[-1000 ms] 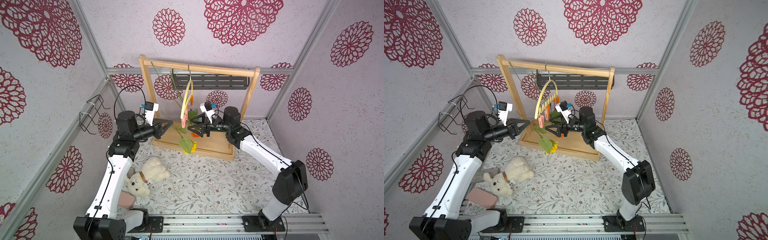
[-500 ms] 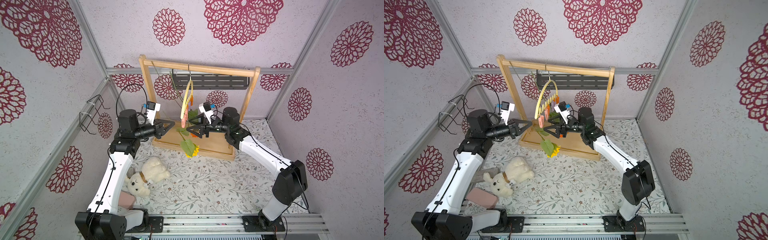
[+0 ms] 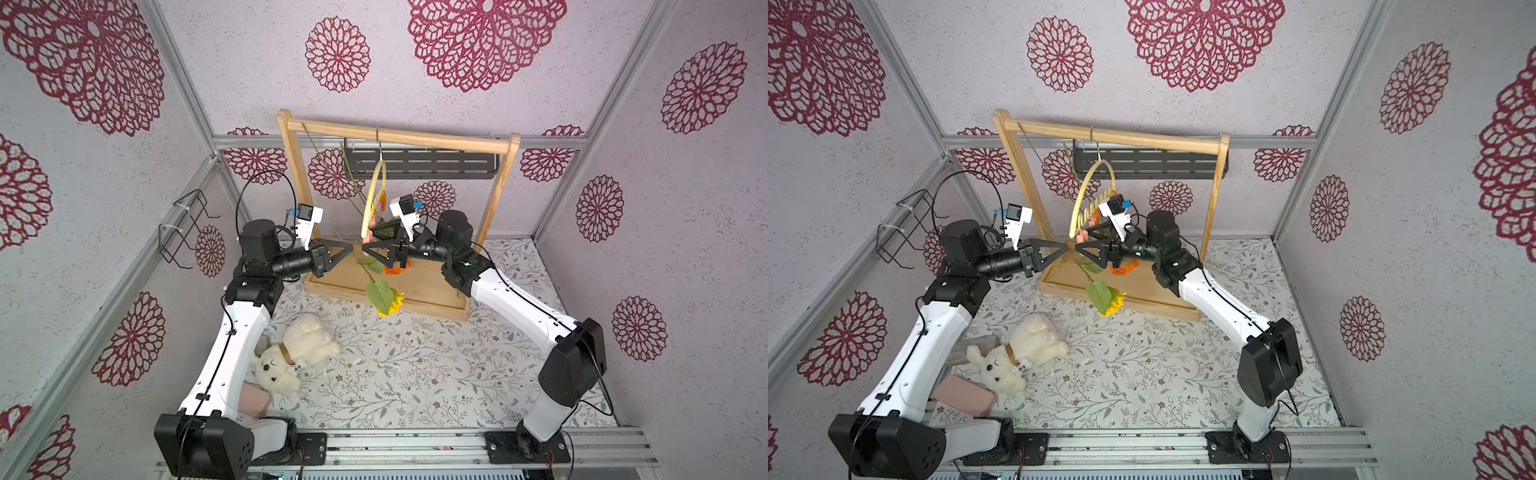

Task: Dry the flowers on a clothes hanger
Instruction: Open the clamp at the hanger.

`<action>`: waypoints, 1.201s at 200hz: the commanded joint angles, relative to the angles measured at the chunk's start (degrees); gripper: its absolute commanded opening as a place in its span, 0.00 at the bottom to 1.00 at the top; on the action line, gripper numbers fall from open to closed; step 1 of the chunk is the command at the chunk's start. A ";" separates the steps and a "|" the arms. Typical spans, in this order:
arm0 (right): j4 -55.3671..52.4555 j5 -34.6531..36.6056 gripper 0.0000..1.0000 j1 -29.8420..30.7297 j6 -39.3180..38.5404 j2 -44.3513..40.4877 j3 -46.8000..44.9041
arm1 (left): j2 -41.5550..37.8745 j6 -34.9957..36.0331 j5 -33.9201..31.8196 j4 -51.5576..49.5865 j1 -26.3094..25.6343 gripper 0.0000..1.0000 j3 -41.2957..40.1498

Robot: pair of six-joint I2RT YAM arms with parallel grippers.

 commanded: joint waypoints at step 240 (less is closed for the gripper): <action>4.19 3.74 0.63 1.18 3.99 -1.09 2.71 | 0.50 -2.76 0.97 5.81 0.33 0.00 -2.41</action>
